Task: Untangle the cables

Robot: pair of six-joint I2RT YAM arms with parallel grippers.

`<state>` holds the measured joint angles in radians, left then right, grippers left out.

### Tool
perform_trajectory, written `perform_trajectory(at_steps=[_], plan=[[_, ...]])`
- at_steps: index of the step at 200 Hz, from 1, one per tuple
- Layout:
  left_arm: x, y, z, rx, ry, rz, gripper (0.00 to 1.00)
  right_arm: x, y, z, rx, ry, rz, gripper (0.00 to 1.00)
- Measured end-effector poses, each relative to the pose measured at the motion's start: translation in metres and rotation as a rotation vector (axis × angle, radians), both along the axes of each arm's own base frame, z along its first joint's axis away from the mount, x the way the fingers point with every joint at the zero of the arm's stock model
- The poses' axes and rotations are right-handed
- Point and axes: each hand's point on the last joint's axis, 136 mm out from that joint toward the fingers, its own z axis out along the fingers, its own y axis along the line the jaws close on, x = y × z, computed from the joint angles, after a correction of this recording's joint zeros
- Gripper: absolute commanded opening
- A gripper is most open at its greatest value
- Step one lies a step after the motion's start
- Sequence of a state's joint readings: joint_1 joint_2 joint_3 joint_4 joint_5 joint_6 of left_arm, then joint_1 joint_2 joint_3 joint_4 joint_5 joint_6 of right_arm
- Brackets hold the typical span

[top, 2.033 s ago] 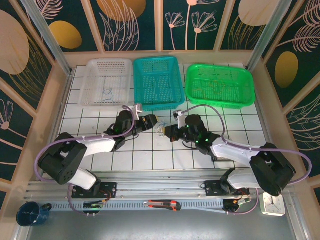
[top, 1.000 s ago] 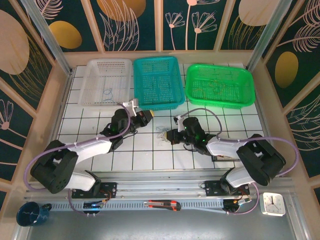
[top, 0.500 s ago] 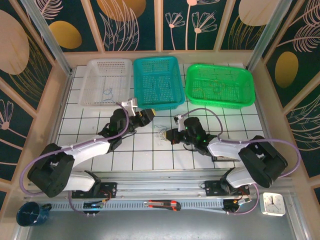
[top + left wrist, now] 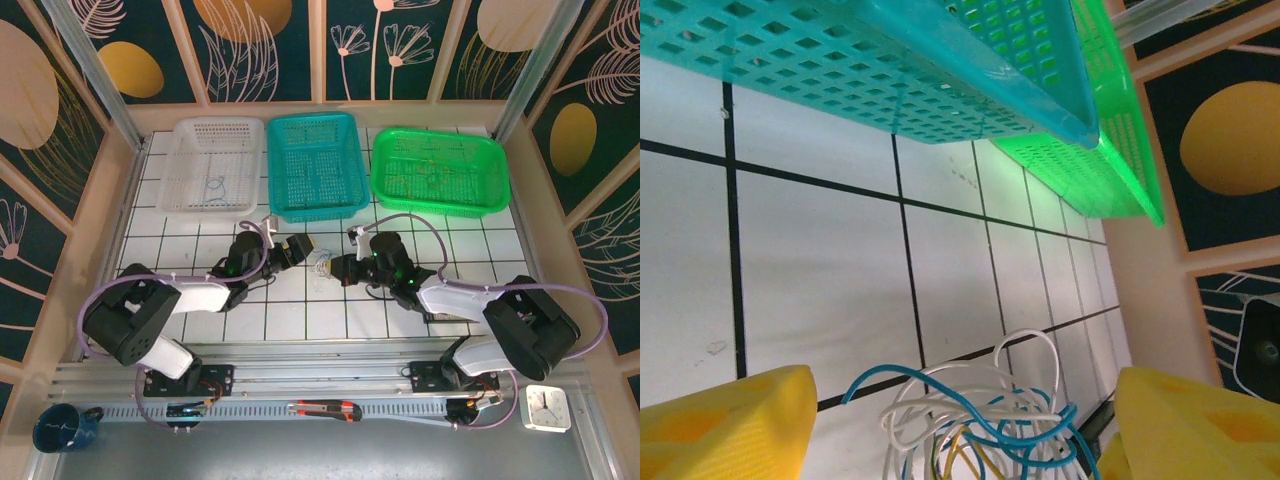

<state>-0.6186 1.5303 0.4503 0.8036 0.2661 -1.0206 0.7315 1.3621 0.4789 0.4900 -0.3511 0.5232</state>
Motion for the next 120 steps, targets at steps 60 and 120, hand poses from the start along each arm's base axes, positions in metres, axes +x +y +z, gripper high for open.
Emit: perform_trajectory(at_steps=[60, 120], plan=[[0.002, -0.007, -0.003, -0.048, 0.018, -0.005, 0.80, 0.000, 0.004, 0.007, 0.023, -0.003, 0.013, 0.00], [0.005, -0.009, -0.012, -0.065, 0.037, 0.006, 0.74, -0.003, 0.007, 0.009, 0.033, -0.006, 0.025, 0.00]])
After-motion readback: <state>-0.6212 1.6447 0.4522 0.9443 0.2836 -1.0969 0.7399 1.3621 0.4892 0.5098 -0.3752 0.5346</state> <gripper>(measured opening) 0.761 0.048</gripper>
